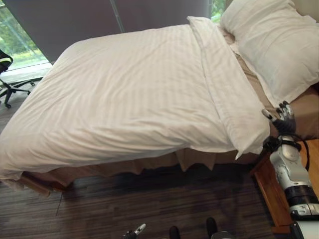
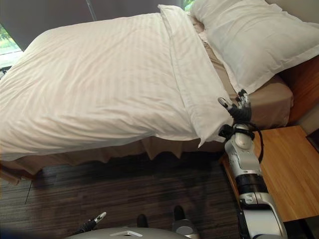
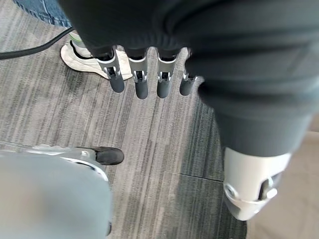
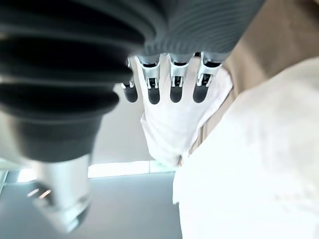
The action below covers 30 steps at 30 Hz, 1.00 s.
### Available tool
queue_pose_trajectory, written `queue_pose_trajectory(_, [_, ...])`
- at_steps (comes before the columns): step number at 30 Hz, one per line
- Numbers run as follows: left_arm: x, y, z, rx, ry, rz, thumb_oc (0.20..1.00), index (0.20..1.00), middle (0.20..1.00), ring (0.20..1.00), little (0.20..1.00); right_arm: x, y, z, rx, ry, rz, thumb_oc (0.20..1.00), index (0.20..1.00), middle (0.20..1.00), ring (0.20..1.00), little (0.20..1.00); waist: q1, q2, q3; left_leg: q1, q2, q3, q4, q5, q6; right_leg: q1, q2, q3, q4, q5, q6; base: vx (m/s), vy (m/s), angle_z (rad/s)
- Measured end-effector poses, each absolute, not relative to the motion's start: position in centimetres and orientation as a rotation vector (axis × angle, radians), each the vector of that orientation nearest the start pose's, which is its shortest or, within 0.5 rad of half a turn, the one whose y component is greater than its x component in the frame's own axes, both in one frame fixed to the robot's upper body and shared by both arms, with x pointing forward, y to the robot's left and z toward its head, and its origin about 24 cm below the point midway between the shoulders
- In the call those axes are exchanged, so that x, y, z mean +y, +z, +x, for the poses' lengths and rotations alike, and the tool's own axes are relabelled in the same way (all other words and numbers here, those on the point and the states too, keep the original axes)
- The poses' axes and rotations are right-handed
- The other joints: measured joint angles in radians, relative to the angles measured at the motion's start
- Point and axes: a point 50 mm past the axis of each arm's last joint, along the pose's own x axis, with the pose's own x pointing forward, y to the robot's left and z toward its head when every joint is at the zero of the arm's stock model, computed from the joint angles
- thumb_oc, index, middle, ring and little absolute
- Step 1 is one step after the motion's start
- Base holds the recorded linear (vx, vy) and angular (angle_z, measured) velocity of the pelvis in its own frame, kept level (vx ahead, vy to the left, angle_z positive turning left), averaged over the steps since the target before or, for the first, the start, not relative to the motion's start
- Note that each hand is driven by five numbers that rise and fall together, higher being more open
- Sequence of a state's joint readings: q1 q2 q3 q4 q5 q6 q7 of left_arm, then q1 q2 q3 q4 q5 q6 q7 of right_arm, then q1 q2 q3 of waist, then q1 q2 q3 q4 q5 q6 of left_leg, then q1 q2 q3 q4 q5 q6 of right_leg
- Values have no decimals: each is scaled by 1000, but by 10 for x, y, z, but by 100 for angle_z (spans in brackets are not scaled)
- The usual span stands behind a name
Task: Making the bed.
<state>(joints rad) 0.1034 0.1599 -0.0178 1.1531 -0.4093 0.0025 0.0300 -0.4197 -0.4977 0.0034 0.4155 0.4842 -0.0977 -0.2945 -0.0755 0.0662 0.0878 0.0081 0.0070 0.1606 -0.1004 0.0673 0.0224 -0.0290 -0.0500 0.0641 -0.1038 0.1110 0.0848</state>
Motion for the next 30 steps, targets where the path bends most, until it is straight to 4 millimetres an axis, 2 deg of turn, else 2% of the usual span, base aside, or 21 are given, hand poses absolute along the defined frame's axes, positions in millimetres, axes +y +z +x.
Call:
queue_pose_trajectory(1, [213,-169,60,1223,364,-189,1000,1000,1000,1000,1000,-265,110,334,-121,-369,24,200,200,200,200,200,1,1,0,0,0,0,0,0,0,-1,0,0,0,0,0,-5,-37,1])
queue_pose_trajectory(5, [212,-169,60,1227,349,-183,1000,1000,1000,1000,1000,-269,111,345,-90,-389,89,200,200,200,200,200,21,8,-3,-4,1,0,0,-1,0,-4,1,0,0,0,0,-1,-40,0])
queue_pose_trajectory(9, [209,-170,60,1232,319,-170,1000,1000,1000,1000,1000,-274,112,360,-35,-401,233,200,200,200,200,200,28,32,-6,-15,1,-1,0,-4,-2,-15,0,0,0,0,0,16,-27,1])
queue_pose_trajectory(15, [204,-170,62,1231,277,-157,1000,1000,1000,1000,1000,-286,134,374,-27,-411,240,200,200,200,200,200,41,77,-1,-26,2,-6,0,1,-1,-24,2,-6,-1,-3,-2,13,-36,2])
queue_pose_trajectory(18, [199,-169,73,1208,231,-140,1000,1000,1000,1000,1000,-303,154,381,-29,-463,273,200,200,200,200,200,52,108,5,-52,2,-15,0,4,-1,-45,0,-19,-1,-2,-3,23,-48,10])
queue_pose_trajectory(21, [197,-168,76,1197,216,-143,1000,1000,1000,1000,1000,-308,175,386,-53,-464,276,200,200,200,200,200,52,137,10,-64,1,-32,1,12,-4,-52,0,-35,-1,-4,-5,29,-51,15])
queue_pose_trajectory(25, [192,-169,78,1197,175,-136,1000,1000,1000,1000,1000,-305,191,392,-50,-445,250,200,200,200,200,200,57,161,21,-76,6,-38,5,13,-6,-59,4,-44,-2,-6,-9,50,-75,6])
queue_pose_trajectory(30, [190,-168,83,1182,162,-133,1000,1000,1000,1000,1000,-296,207,398,-72,-413,234,200,200,200,200,200,69,170,30,-89,11,-45,6,17,-12,-70,9,-54,-2,-9,-10,11,-58,4])
